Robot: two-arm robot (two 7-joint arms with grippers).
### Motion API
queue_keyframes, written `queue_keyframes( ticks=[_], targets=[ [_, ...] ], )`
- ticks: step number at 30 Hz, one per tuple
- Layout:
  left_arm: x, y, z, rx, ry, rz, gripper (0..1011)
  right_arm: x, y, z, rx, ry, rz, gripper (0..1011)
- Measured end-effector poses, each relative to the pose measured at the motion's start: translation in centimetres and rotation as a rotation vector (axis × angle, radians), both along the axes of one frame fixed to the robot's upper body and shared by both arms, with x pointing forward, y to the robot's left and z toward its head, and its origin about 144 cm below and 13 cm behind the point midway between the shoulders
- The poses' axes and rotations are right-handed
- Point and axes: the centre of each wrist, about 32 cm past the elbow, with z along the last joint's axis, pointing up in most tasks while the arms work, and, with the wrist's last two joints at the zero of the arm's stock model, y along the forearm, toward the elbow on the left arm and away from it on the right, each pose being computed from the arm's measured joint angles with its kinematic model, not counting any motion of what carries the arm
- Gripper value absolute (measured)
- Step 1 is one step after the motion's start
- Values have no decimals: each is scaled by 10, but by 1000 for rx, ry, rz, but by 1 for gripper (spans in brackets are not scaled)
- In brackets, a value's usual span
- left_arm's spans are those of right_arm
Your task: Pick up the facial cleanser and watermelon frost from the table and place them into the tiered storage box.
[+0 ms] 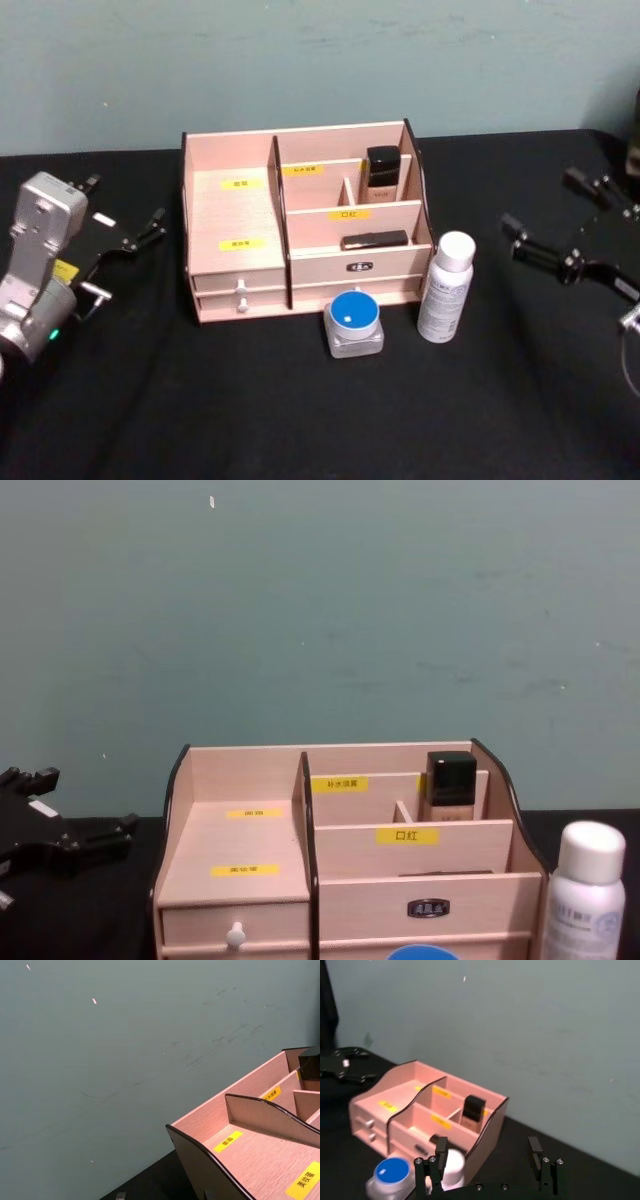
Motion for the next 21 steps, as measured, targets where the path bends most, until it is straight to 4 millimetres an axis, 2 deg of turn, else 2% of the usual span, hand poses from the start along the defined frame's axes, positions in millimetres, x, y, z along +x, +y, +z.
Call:
queue_keyframes(
  ticks=[6,21],
  targets=[
    [0,0,0,0,0,0,1010,-8,2,-5,1,96,18,1002],
    [0,0,0,0,0,0,1010,-3,-1,-33,18,226,65,1002]
  ],
)
